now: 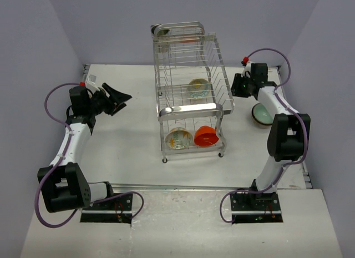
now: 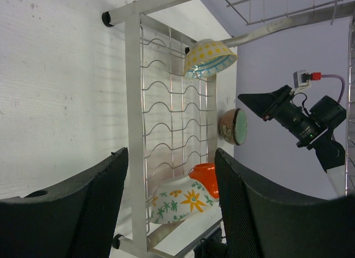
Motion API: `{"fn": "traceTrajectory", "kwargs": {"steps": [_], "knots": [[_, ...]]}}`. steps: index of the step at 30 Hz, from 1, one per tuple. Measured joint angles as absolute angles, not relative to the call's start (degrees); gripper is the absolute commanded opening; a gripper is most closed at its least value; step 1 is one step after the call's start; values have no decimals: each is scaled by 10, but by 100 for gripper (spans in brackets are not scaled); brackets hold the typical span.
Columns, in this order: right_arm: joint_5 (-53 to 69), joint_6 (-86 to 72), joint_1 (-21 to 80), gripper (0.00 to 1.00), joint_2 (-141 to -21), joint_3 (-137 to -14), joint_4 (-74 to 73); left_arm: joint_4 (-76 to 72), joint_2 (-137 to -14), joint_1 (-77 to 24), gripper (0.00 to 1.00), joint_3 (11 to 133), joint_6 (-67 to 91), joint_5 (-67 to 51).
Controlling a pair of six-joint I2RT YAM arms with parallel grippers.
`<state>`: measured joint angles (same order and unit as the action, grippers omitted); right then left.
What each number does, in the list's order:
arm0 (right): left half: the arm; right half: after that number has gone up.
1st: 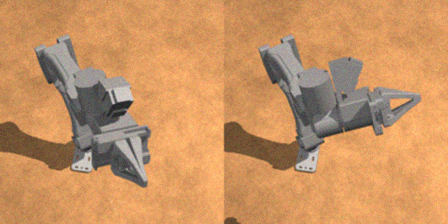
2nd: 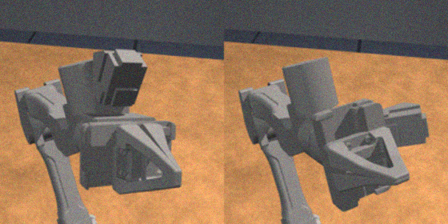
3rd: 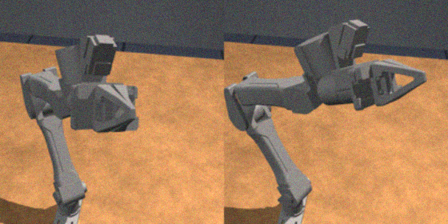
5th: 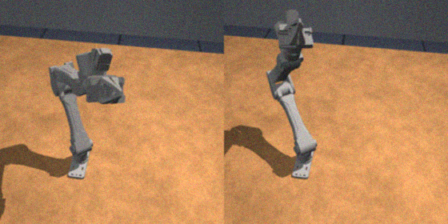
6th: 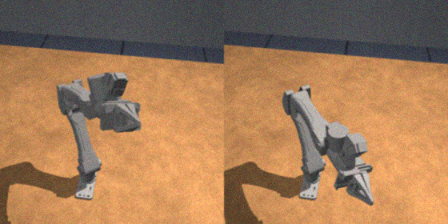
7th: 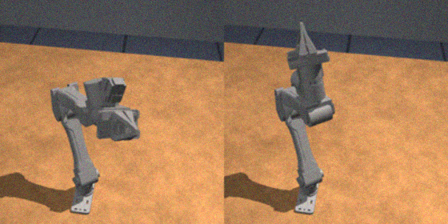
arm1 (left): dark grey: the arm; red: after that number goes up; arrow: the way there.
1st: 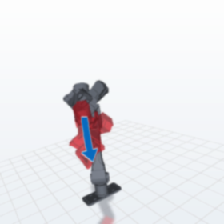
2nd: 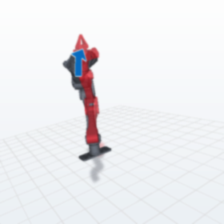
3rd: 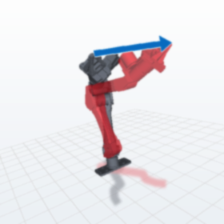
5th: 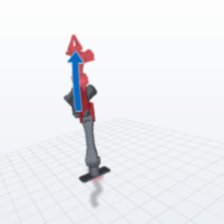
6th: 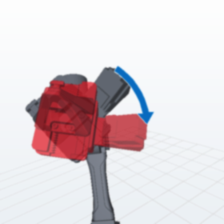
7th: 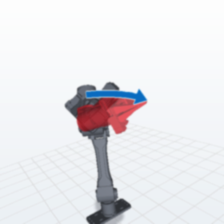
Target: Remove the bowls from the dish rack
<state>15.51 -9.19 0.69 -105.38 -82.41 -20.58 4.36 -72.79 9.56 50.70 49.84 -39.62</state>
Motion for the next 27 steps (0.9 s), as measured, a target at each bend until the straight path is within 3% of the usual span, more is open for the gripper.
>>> {"fn": "traceTrajectory", "kwargs": {"steps": [27], "knots": [[283, 36, 26, 43, -1009, -752, 50, 40, -741, 96, 65, 507, 498, -401]]}}
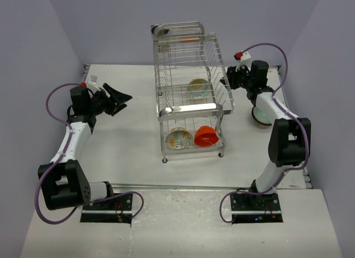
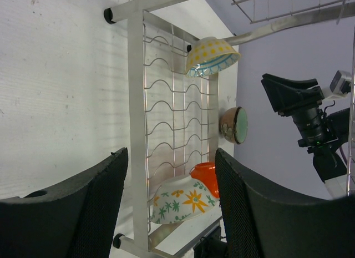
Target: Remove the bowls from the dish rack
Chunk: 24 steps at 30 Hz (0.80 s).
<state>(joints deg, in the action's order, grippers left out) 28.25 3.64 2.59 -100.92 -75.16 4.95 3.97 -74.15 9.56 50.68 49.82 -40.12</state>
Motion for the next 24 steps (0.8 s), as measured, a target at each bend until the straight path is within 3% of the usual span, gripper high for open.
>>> {"fn": "traceTrajectory", "kwargs": {"steps": [9, 15, 24], "knots": [[338, 23, 28, 43, -1052, -773, 79, 40, -742, 96, 65, 507, 498, -401], [300, -6, 31, 42, -1050, -774, 73, 40, -746, 96, 65, 507, 498, -401], [242, -305, 31, 40, -958, -781, 41, 39, -749, 96, 65, 507, 499, -401]]}}
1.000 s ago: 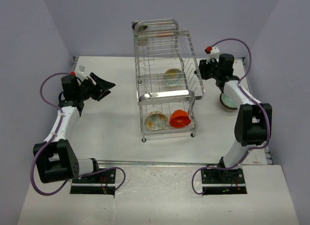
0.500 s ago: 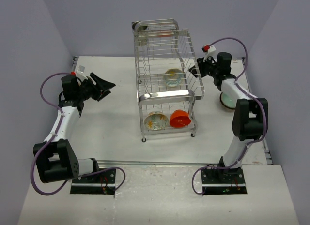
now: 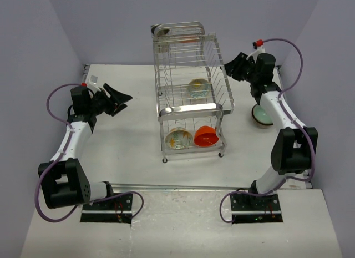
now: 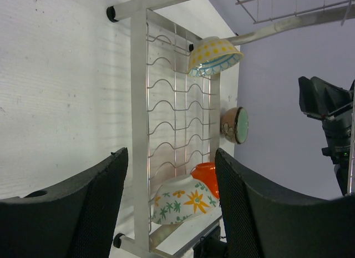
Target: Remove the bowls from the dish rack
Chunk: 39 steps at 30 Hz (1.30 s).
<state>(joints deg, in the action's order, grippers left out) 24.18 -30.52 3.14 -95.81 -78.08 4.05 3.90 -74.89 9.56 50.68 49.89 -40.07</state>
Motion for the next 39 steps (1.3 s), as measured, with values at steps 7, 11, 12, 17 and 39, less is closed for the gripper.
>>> {"fn": "traceTrajectory", "kwargs": {"steps": [7, 11, 12, 17, 39], "knots": [[304, -634, 31, 40, -972, -766, 127, 40, -741, 96, 65, 507, 499, -400], [332, -789, 39, 38, -1013, -746, 182, 40, -733, 96, 65, 507, 499, -401], [336, -819, 44, 38, -1025, -746, 185, 40, -733, 96, 65, 507, 499, -401], [340, -903, 67, 38, -1040, -745, 187, 40, -732, 96, 65, 507, 499, -401], [222, -854, 93, 35, -1072, -795, -7, 37, -732, 96, 65, 500, 502, -403]]}}
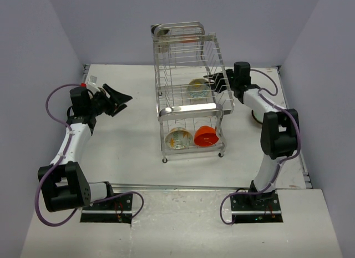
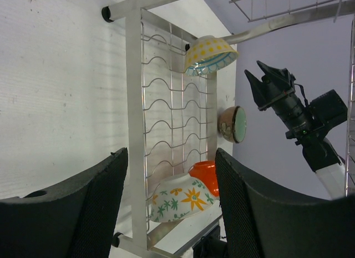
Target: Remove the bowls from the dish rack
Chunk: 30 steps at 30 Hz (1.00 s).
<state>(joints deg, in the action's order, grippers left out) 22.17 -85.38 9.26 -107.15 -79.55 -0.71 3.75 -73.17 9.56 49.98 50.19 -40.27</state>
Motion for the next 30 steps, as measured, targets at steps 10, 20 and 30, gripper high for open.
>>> {"fn": "traceTrajectory", "kwargs": {"steps": [10, 20, 30], "knots": [[220, -855, 94, 34, -1153, -872, -45, 37, -732, 96, 65, 499, 502, -403], [219, -854, 95, 33, -1179, -947, -71, 21, -735, 96, 65, 499, 503, -405], [213, -860, 106, 33, -1190, -933, -41, 10, -742, 96, 65, 499, 503, -406]]}}
